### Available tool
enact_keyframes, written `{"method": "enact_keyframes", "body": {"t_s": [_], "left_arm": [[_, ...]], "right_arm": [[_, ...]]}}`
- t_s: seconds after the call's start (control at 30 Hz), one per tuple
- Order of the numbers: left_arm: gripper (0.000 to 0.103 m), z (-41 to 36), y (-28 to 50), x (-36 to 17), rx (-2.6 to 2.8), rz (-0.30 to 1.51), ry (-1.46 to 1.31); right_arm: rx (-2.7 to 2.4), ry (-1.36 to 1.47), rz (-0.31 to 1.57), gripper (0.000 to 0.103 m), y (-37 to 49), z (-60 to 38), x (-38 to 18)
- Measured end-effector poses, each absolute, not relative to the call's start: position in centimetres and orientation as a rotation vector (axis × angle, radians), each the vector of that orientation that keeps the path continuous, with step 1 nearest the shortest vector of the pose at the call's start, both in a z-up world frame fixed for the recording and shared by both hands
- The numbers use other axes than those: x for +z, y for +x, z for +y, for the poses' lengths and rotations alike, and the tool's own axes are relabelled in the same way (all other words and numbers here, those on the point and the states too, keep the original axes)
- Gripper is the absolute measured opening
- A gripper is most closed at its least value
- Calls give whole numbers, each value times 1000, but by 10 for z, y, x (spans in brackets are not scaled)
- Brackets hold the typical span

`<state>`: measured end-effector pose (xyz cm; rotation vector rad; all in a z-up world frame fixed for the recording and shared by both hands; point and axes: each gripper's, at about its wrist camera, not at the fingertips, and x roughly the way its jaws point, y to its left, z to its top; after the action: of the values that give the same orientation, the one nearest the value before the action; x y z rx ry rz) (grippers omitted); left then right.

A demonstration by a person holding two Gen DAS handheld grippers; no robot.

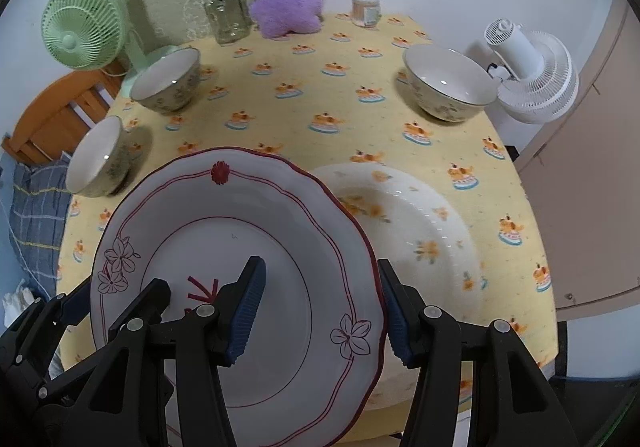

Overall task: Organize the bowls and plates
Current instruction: 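Lift the red-patterned plate with the right gripper toward the flowered plate stack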

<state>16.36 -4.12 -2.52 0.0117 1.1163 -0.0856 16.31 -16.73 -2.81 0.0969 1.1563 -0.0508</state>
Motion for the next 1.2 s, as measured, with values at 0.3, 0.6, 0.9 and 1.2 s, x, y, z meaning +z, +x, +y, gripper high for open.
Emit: {"method": "enact_keyframes", "body": {"t_s": [0.3, 0.6, 0.9, 1.2], "left_arm": [[54, -89, 167, -43, -83, 1159, -13], [54, -115, 171, -64, -67, 1197, -31], [54, -130, 176, -69, -46, 1195, 14], [54, -143, 182, -74, -39, 1211, 92]], "right_arm": [[-55, 77, 1202, 59, 169, -214, -46], [-49, 56, 1247, 59, 177, -242, -68], [-51, 53, 1258, 59, 184, -252, -80], [-81, 77, 1302, 59, 190, -261, -93]]}}
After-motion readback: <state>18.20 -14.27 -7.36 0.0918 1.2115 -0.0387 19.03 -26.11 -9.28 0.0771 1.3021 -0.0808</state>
